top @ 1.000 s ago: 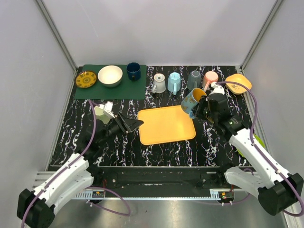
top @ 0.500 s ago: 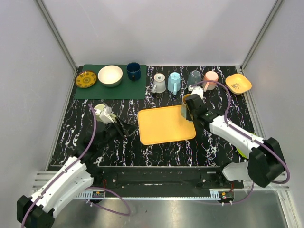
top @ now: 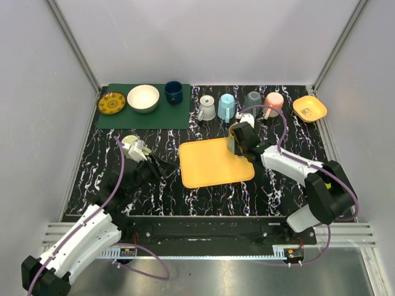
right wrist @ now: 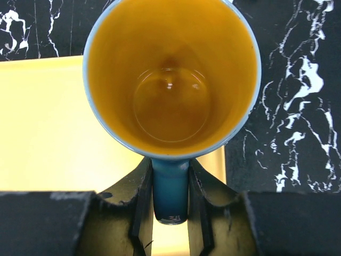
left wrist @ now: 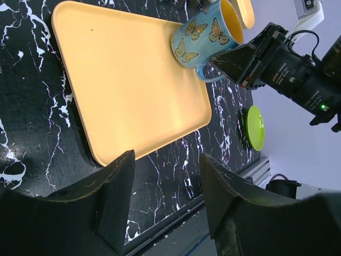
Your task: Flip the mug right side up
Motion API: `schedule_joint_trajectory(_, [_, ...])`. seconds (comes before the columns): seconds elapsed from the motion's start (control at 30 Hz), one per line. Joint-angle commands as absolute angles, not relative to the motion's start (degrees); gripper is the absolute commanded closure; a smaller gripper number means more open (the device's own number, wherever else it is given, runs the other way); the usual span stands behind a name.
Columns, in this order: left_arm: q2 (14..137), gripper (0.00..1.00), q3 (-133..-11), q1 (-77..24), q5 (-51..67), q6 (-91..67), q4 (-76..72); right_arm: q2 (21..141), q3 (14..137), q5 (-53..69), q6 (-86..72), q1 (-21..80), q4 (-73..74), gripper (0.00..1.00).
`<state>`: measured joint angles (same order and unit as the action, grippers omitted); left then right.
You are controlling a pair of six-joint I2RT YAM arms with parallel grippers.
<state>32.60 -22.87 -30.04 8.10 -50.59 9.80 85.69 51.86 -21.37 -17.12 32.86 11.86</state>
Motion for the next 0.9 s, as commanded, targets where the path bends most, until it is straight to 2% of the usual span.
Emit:
schedule_joint_trajectory(0.0, [31.9,0.46,-22.15,-29.79,7.56,-50.54,8.35,86.31,55.37,-21.18,-17.49,32.96,2.02,1.0])
schedule_joint_trajectory(0.3, [32.96,0.46,-21.62,-29.79,7.91,-50.71,7.65,88.33,55.28,-22.59,-18.89,32.96,3.34,0.99])
schedule_joint_trajectory(0.37, [33.13,0.46,-21.53,-29.79,7.91,-50.71,7.3,87.1,54.23,-22.5,-19.6,32.96,3.78,0.85])
schedule_joint_trajectory(0.4, [33.22,0.46,-21.36,-29.79,7.82,-50.71,7.21,86.49,53.71,-22.41,-19.86,32.87,3.87,0.71])
schedule_joint_trajectory(0.5, [33.84,0.46,-21.18,-29.79,8.0,-50.63,6.68,83.77,52.47,-22.85,-20.39,33.05,4.3,0.5])
schedule_joint_trajectory(0.7, [34.72,0.46,-22.93,-29.79,5.81,-49.31,8.08,76.48,52.12,-22.5,-21.88,33.22,7.64,0.26])
schedule_joint_trajectory(0.73, [34.8,0.46,-23.46,-29.79,5.1,-48.61,9.39,73.85,52.47,-22.15,-22.06,33.22,8.69,0.17])
schedule_joint_trajectory(0.87, [36.82,0.43,-28.11,-29.79,-6.72,-47.9,17.47,67.43,55.19,-19.08,-23.2,33.31,13.7,0.11])
